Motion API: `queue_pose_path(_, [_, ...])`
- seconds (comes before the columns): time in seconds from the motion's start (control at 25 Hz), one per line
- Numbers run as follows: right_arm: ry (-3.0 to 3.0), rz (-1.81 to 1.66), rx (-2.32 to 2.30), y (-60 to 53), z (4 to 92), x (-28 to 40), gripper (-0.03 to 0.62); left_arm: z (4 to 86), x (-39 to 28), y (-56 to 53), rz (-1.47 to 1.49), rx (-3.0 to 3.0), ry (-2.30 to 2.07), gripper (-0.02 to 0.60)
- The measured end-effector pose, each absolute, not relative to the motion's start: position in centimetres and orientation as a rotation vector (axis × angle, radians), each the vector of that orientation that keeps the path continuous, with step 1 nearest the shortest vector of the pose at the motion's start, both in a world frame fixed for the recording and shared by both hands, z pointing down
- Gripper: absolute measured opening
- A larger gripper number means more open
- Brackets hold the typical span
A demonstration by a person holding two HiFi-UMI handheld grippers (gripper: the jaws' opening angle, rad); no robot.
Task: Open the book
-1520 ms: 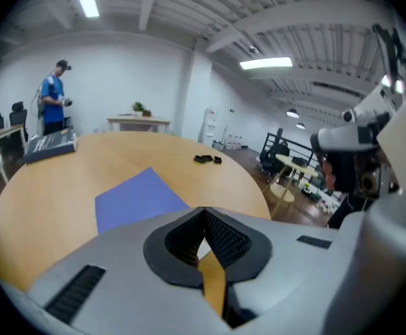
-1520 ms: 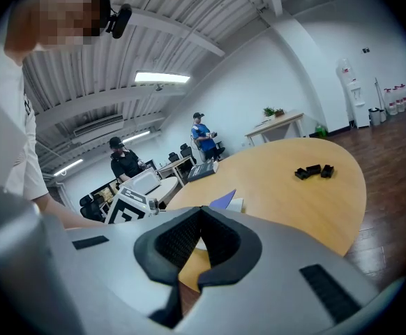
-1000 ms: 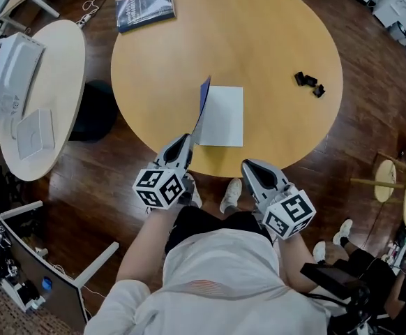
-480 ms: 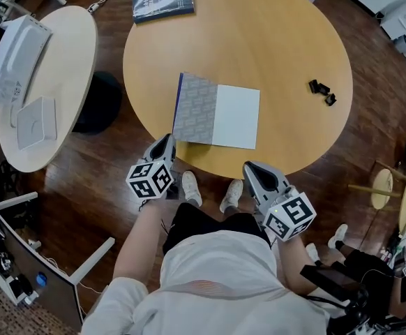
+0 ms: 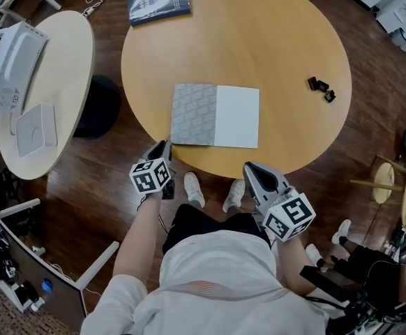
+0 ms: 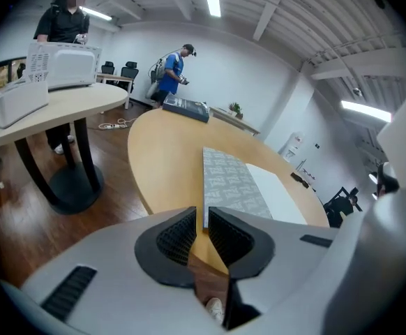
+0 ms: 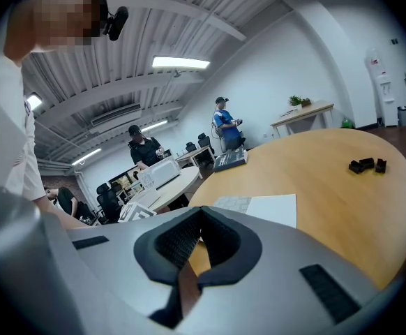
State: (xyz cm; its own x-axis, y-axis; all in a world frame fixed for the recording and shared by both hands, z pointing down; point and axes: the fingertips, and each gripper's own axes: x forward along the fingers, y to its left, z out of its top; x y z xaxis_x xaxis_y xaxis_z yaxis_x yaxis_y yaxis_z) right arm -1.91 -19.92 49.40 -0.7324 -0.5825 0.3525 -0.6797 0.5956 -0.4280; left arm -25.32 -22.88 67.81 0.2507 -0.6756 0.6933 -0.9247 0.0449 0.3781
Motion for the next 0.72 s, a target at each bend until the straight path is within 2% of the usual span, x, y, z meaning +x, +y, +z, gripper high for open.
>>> queue_pose_path(0.16, [-2.660, 0.801, 1.073, -20.3, 48.7, -1.5, 0.002, 63.4, -25.0, -22.7, 0.316, 1.779, -1.521, 0.045])
queue_pose_path(0.52, [-2.726, 0.703, 1.126, -21.1, 44.9, 0.1, 0.002, 48.5, -19.5, -23.6, 0.159, 2.154, -1.506, 0.032])
queue_pose_path(0.72, [-2.743, 0.637, 1.173, -21.9, 42.9, 1.5, 0.002, 42.9, -16.6, -24.0, 0.110, 2.307, -1.500, 0.014])
